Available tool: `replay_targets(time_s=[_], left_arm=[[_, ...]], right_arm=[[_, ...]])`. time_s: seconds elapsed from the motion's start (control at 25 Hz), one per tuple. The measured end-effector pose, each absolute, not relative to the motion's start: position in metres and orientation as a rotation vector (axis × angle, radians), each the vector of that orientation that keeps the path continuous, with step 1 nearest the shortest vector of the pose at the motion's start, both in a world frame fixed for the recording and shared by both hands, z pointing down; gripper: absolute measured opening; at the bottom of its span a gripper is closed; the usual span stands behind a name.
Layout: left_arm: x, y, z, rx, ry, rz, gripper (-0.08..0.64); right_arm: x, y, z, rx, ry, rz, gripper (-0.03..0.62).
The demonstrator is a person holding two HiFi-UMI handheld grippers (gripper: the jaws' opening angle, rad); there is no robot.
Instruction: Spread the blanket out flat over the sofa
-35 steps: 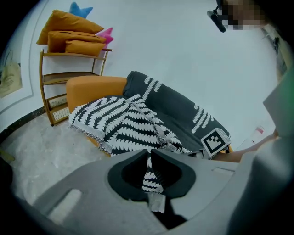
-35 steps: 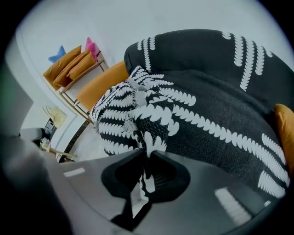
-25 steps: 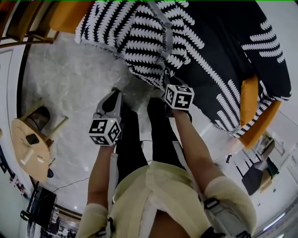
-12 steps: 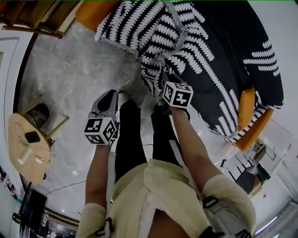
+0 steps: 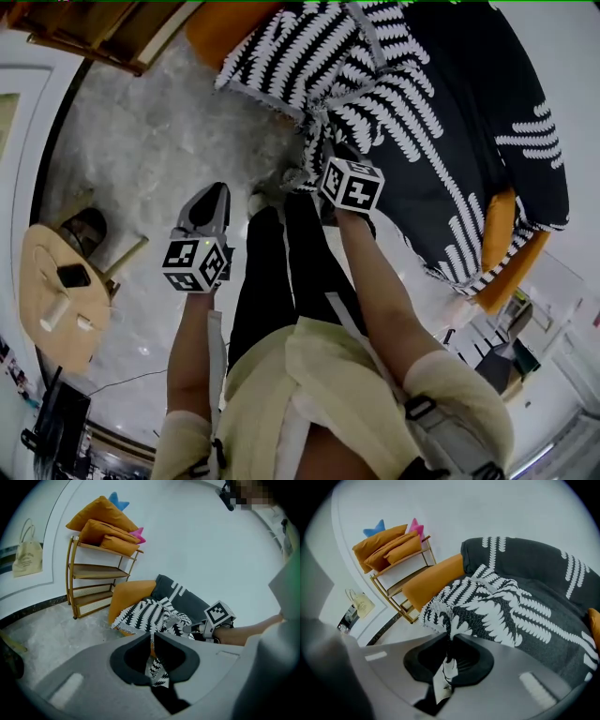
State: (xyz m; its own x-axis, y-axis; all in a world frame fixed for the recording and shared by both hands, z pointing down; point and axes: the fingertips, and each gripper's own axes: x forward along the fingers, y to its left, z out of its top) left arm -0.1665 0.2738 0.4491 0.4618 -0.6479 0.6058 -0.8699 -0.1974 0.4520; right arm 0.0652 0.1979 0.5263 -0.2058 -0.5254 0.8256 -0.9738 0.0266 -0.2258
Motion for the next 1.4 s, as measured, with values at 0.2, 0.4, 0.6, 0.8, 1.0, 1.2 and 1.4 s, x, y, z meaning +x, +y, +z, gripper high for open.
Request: replay_targets(time_s=[0.2, 0.4, 0.6, 0.8, 1.0, 1.2, 1.4], left_arm=[[-0.165, 0.253, 0.447, 1.904, -1.27, 0.356, 0.026], [-0.16, 0.228, 0.448, 1.881, -1.266, 0.373, 0.026], [-0.159, 0.193, 0.446, 1.881, -1.298, 0.373, 0.026], [-0.171, 0.169, 0.452, 1.89, -1.303, 0.378, 0.026], [-0.185, 0.153, 0.464, 1.89, -1.26, 0.375, 0.026], [-0.201, 0.128, 0.467, 1.948, -1.155, 0.396, 0.026], [-0.243, 0.105, 0.468, 1.962, -1.124, 0.417, 0.026]], right_arm=[[0.048, 0.175, 0.528, 1.497, -1.796, 1.132, 0.032], [0.028, 0.146, 0.527, 1.446, -1.833, 1.158, 0.032], [0.014, 0.125, 0.53, 1.384, -1.863, 1.166, 0.032], [0.006, 0.118, 0.536, 1.39, -1.841, 1.189, 0.032], [-0.009, 0.109, 0.54, 1.404, -1.813, 1.201, 0.032], [-0.038, 0.096, 0.539, 1.462, -1.786, 1.211, 0.032], [-0.087, 0.086, 0.539, 1.45, -1.797, 1.204, 0.032]])
